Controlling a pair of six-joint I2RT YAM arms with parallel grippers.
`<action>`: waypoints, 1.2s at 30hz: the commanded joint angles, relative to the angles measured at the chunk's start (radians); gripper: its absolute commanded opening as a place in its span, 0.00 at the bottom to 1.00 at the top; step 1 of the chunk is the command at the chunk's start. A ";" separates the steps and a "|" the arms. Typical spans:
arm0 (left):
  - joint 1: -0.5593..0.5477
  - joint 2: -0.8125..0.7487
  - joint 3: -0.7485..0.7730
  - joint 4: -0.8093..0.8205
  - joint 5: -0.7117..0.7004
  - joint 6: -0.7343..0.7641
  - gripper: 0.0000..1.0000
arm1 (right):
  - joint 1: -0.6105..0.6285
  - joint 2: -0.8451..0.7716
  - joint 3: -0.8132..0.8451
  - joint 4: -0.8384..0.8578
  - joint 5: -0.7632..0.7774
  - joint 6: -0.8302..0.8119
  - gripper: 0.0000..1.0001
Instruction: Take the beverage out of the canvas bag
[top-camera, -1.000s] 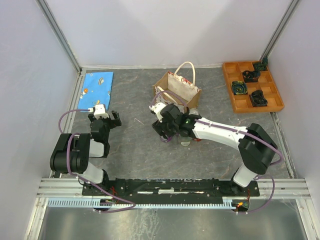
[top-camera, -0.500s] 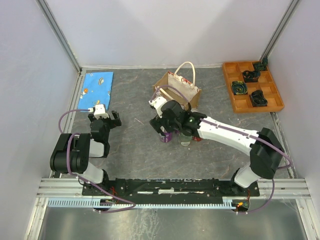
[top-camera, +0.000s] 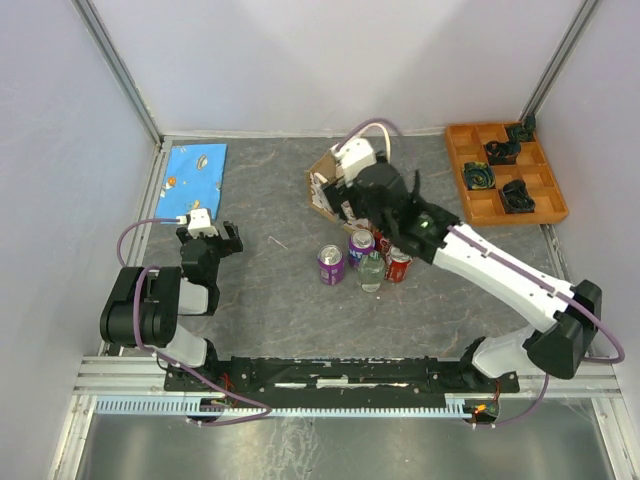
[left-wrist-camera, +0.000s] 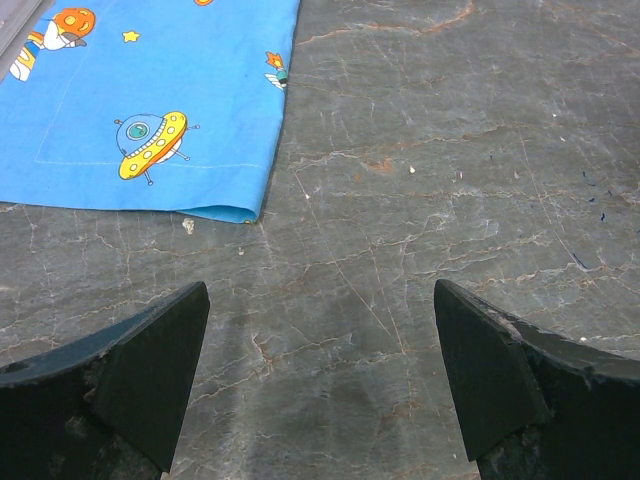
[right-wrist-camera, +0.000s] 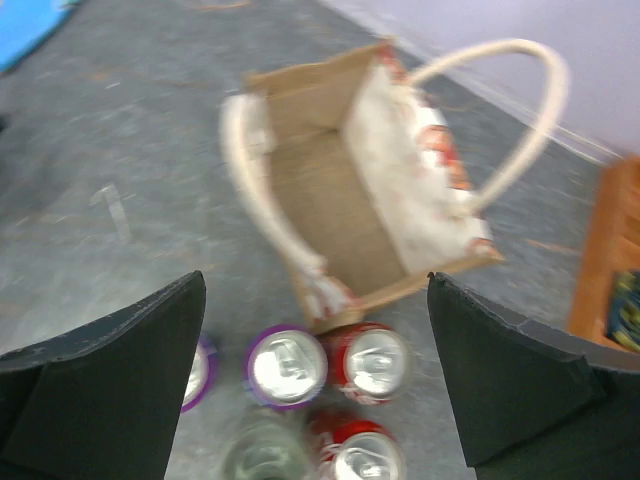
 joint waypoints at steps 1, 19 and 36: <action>-0.007 -0.010 0.020 0.034 -0.018 0.070 0.99 | -0.194 -0.083 -0.011 0.034 0.061 0.050 0.99; -0.006 -0.010 0.020 0.034 -0.020 0.071 0.99 | -0.943 -0.280 -0.481 0.383 0.051 0.243 0.99; -0.008 -0.011 0.019 0.034 -0.022 0.071 0.99 | -0.976 -0.314 -0.826 0.687 0.185 0.288 0.99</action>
